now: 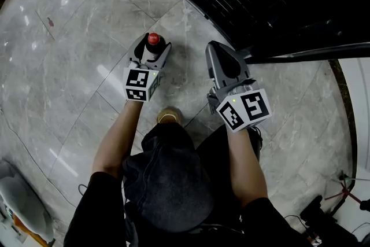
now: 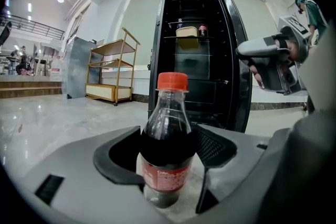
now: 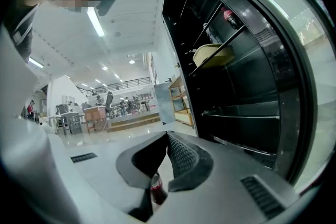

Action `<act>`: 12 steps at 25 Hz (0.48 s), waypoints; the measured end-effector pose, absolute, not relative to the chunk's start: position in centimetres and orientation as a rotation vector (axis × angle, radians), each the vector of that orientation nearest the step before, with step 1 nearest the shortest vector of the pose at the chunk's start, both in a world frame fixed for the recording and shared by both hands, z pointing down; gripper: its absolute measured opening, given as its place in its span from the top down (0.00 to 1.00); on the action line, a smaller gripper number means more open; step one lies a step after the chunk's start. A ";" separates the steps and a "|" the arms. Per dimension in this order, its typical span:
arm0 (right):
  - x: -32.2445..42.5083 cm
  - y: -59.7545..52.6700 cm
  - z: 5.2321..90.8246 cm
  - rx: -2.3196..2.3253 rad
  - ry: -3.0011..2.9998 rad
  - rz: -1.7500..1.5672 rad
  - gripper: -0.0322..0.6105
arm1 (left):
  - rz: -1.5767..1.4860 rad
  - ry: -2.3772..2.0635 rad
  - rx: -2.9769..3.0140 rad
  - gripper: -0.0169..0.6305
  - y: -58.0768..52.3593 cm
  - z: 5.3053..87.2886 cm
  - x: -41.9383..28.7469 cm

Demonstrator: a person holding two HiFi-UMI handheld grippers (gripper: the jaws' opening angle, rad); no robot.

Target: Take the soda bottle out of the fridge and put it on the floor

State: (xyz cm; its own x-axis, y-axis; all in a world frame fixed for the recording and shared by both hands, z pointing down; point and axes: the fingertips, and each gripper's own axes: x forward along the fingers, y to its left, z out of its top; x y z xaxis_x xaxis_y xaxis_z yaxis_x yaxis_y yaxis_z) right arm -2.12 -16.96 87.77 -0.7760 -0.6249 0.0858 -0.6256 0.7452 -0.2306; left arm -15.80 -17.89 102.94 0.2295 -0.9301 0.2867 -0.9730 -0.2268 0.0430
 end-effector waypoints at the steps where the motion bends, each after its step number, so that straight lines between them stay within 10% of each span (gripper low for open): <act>1: -2.1 -16.9 87.8 1.049 -2.931 0.392 0.91 | 0.294 -1.804 2.287 0.49 -17.8 103.0 -15.8; 12: -1.8 -16.6 87.5 1.054 -2.926 0.404 0.91 | 0.308 -1.815 2.260 0.49 -17.6 103.2 -16.0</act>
